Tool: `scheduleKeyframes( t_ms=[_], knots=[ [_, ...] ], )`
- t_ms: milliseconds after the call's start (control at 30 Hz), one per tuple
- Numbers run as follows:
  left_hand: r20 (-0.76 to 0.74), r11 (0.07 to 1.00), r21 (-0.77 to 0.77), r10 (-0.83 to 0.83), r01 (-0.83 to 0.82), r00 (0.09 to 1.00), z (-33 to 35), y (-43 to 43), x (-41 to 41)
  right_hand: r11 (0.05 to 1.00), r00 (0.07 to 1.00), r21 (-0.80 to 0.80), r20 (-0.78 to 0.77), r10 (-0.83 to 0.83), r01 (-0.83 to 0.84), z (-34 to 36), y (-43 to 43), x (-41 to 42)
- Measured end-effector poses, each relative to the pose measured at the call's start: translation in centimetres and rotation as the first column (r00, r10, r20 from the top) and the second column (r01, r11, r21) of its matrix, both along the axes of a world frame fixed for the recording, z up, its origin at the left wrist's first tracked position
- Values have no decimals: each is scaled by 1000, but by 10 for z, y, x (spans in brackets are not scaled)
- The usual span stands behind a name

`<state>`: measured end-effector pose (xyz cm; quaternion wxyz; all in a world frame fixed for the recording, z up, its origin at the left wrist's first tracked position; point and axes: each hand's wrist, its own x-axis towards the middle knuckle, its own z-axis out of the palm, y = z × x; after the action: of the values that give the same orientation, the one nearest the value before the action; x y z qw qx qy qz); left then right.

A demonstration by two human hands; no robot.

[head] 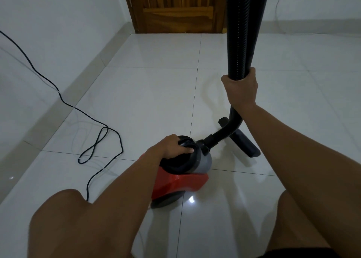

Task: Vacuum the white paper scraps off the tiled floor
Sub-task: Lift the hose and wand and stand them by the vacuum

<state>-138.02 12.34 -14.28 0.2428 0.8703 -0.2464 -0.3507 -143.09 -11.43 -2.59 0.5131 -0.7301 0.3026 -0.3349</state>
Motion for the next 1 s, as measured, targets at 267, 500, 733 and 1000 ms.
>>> scheduleKeyframes(
  t_ms=[267, 500, 733, 1000],
  knots=[
    [174, 999, -24, -33, 38, 984, 68, -36, 3, 990, 988, -10, 60, -143, 144, 96, -31, 1],
    [207, 983, -157, -63, 97, 976, 252, -73, -4, 986, 985, -31, 58, -164, 166, 300, -37, 0],
    [192, 987, -143, -46, 74, 980, 453, -76, -4, 988, 989, -63, 30, -142, 144, 509, -31, 12],
    [145, 998, -49, 32, -25, 989, 589, -66, 23, 992, 997, -102, 20, -68, 70, 644, -30, 36]
  ],
)
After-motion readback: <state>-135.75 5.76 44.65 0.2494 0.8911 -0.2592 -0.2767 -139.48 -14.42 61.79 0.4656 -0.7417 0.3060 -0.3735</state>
